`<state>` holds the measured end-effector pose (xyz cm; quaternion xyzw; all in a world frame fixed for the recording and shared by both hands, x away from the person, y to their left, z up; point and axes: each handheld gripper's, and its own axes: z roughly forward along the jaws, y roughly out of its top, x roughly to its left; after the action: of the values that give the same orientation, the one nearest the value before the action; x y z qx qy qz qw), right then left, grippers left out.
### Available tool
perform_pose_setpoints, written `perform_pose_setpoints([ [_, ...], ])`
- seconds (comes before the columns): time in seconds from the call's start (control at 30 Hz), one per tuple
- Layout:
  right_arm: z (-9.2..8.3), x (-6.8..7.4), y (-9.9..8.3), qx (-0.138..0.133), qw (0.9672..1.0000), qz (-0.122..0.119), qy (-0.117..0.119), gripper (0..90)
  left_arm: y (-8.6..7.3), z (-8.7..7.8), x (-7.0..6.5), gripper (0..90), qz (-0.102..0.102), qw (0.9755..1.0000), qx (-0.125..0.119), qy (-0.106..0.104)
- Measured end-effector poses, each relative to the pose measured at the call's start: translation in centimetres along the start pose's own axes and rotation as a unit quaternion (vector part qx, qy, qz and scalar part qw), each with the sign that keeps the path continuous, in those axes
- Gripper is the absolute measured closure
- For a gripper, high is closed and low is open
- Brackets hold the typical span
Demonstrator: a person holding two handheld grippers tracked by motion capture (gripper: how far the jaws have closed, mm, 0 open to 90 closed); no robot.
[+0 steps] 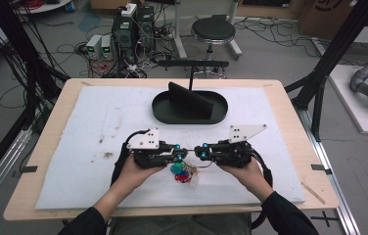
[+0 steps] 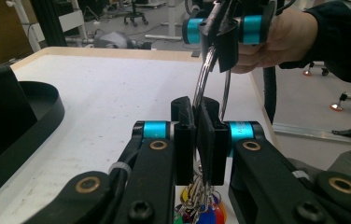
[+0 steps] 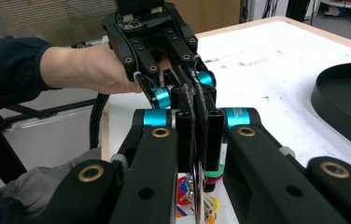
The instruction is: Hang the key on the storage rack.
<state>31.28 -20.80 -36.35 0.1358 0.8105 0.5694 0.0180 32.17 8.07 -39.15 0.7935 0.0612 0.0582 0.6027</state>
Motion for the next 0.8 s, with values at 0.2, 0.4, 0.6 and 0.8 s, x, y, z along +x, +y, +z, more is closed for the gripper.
perform_pose_setpoints([
  [0.2, -0.2, -0.1, 0.0, -0.006, 1.0, 0.003, 0.001, 83.7, 0.0, -0.1, 0.1, 86.3, -0.006, 1.0, -0.007, -0.001],
  [0.4, -1.0, -0.7, 0.0, -0.024, 0.9996, 0.012, -0.007, 63.7, 0.2, -0.6, 0.2, 86.6, -0.003, 0.9998, -0.016, 0.009],
  [0.6, -2.4, -1.7, -0.4, -0.046, 0.9975, 0.027, -0.047, 48.3, 0.9, -1.5, 0.4, 86.6, 0.003, 0.9994, -0.023, 0.026],
  [0.8, -4.5, -3.3, -1.4, -0.059, 0.99, 0.041, -0.122, 40.9, 2.0, -2.5, 0.9, 86.6, 0.009, 0.9984, -0.035, 0.043],
])
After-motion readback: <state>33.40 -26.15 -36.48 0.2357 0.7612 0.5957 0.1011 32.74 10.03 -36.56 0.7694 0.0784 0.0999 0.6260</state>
